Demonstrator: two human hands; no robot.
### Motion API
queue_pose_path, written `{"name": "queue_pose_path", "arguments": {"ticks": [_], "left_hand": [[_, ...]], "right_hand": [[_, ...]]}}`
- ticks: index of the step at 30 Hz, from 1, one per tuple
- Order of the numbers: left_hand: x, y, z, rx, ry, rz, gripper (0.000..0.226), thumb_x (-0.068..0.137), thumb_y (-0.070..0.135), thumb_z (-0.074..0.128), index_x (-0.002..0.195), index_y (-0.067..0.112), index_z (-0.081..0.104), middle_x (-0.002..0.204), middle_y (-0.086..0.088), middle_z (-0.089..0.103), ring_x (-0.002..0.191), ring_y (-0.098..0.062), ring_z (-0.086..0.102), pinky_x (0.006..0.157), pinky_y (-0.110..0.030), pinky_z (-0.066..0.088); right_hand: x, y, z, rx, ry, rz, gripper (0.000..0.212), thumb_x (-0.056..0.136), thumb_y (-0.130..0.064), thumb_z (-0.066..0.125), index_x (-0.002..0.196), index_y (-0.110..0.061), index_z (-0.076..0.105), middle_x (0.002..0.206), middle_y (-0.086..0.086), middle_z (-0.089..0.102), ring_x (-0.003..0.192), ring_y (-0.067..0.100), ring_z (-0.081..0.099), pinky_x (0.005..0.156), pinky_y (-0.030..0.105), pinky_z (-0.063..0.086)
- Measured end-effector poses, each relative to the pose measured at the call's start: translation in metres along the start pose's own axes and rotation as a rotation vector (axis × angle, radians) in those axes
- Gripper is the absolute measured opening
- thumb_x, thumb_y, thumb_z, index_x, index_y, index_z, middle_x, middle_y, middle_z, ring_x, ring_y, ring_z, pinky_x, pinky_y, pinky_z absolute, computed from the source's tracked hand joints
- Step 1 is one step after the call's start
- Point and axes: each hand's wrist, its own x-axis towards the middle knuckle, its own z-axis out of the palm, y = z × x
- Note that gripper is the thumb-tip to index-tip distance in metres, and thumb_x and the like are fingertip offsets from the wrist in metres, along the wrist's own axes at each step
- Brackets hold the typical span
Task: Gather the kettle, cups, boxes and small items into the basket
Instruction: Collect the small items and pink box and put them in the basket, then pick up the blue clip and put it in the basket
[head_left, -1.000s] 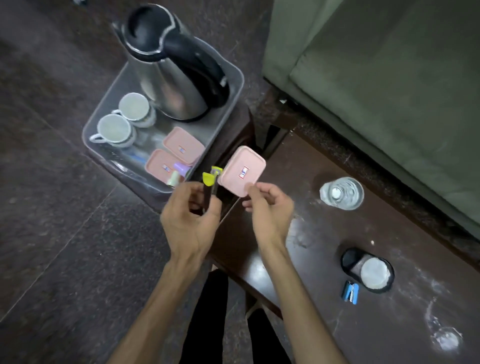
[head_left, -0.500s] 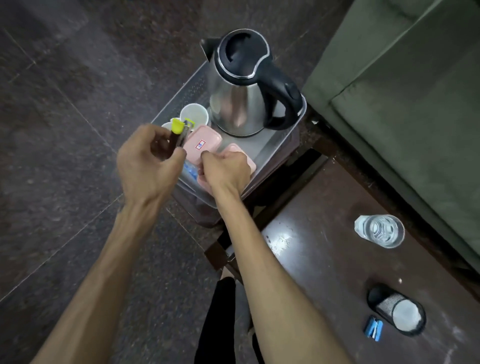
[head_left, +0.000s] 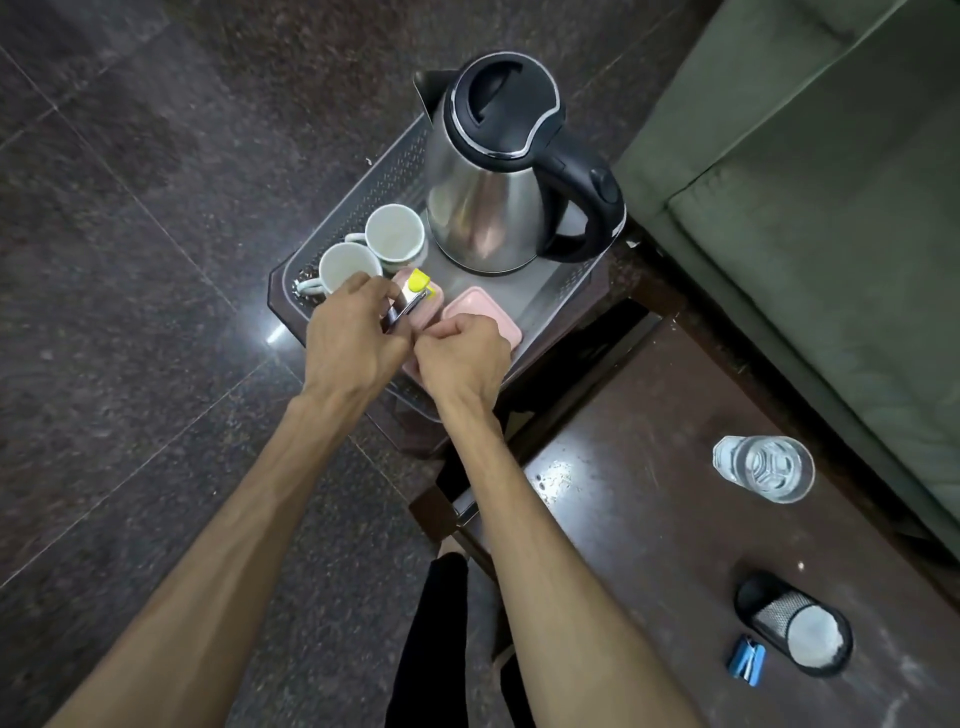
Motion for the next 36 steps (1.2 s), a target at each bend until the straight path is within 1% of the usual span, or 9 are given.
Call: {"name": "queue_pose_path", "arguments": {"ticks": [4,8,14,19,23,27,30,32,36], "left_hand": [[-0.002,0.007,0.006,0.033,0.021,-0.023,0.02,0.081,0.022,0.075,0.098,0.014,0.073,0.094,-0.008,0.067,0.079,-0.039,0.065,0.067,-0.043,0.051],[-0.016,0.018,0.014,0.136,0.028,0.004,0.02,0.082,0.019,0.071,0.098,0.007,0.072,0.093,-0.013,0.065,0.078,-0.043,0.064,0.063,-0.045,0.049],[-0.025,0.018,0.015,0.109,0.111,0.033,0.023,0.082,0.02,0.072,0.101,0.009,0.075,0.093,-0.009,0.067,0.079,-0.037,0.065,0.061,-0.043,0.051],[-0.041,0.022,0.022,0.104,0.154,0.072,0.023,0.081,0.022,0.077,0.102,0.013,0.078,0.099,-0.008,0.07,0.09,-0.035,0.068,0.066,-0.041,0.053],[-0.052,0.025,0.024,0.152,0.169,0.096,0.027,0.081,0.021,0.076,0.106,0.011,0.078,0.102,-0.015,0.067,0.093,-0.039,0.063,0.074,-0.044,0.051],[-0.071,0.042,0.026,0.17,0.232,0.104,0.026,0.083,0.02,0.074,0.106,0.008,0.076,0.105,-0.017,0.066,0.095,-0.038,0.06,0.082,-0.045,0.044],[-0.098,0.064,0.036,0.099,0.256,0.143,0.015,0.085,0.015,0.073,0.098,0.007,0.076,0.101,-0.015,0.066,0.094,-0.037,0.061,0.082,-0.045,0.044],[-0.122,0.082,0.049,0.031,0.246,0.183,0.009,0.085,0.011,0.071,0.092,0.008,0.075,0.097,-0.012,0.066,0.092,-0.035,0.062,0.08,-0.044,0.044],[-0.181,0.127,0.09,-0.077,0.13,0.291,0.011,0.08,0.007,0.073,0.091,0.011,0.074,0.092,-0.009,0.066,0.085,-0.033,0.062,0.076,-0.046,0.046]], "right_hand": [[-0.002,0.01,-0.011,0.015,0.014,-0.065,0.008,0.083,-0.022,0.074,0.078,-0.021,0.079,0.078,-0.004,0.08,0.087,0.02,0.074,0.078,0.024,0.054],[-0.004,0.023,-0.025,0.045,0.029,-0.108,0.014,0.083,-0.032,0.075,0.076,-0.021,0.075,0.061,-0.005,0.075,0.072,0.014,0.075,0.076,0.028,0.059],[-0.006,0.044,-0.051,0.053,0.049,-0.164,0.008,0.081,-0.025,0.078,0.075,-0.02,0.075,0.063,-0.007,0.074,0.067,0.009,0.071,0.074,0.027,0.055],[-0.01,0.064,-0.074,0.079,0.089,-0.191,0.014,0.08,-0.032,0.08,0.075,-0.02,0.073,0.062,-0.007,0.073,0.06,0.007,0.069,0.069,0.026,0.055],[-0.016,0.082,-0.094,0.118,0.075,-0.183,0.009,0.084,-0.025,0.077,0.076,-0.022,0.073,0.064,-0.005,0.073,0.06,0.012,0.072,0.074,0.039,0.063],[-0.022,0.103,-0.115,0.16,0.071,-0.171,0.011,0.086,-0.023,0.079,0.077,-0.023,0.072,0.066,-0.004,0.073,0.06,0.013,0.073,0.071,0.041,0.064],[-0.028,0.125,-0.135,0.208,0.082,-0.15,0.013,0.085,-0.023,0.078,0.074,-0.025,0.071,0.065,-0.004,0.073,0.062,0.014,0.073,0.067,0.036,0.063],[-0.033,0.147,-0.149,0.23,0.1,-0.127,0.013,0.085,-0.025,0.078,0.074,-0.026,0.071,0.065,-0.006,0.072,0.063,0.011,0.073,0.062,0.026,0.059],[-0.052,0.211,-0.187,0.248,0.193,0.008,0.012,0.083,-0.022,0.081,0.074,-0.023,0.073,0.066,-0.012,0.073,0.061,0.001,0.069,0.06,0.014,0.05]]}}
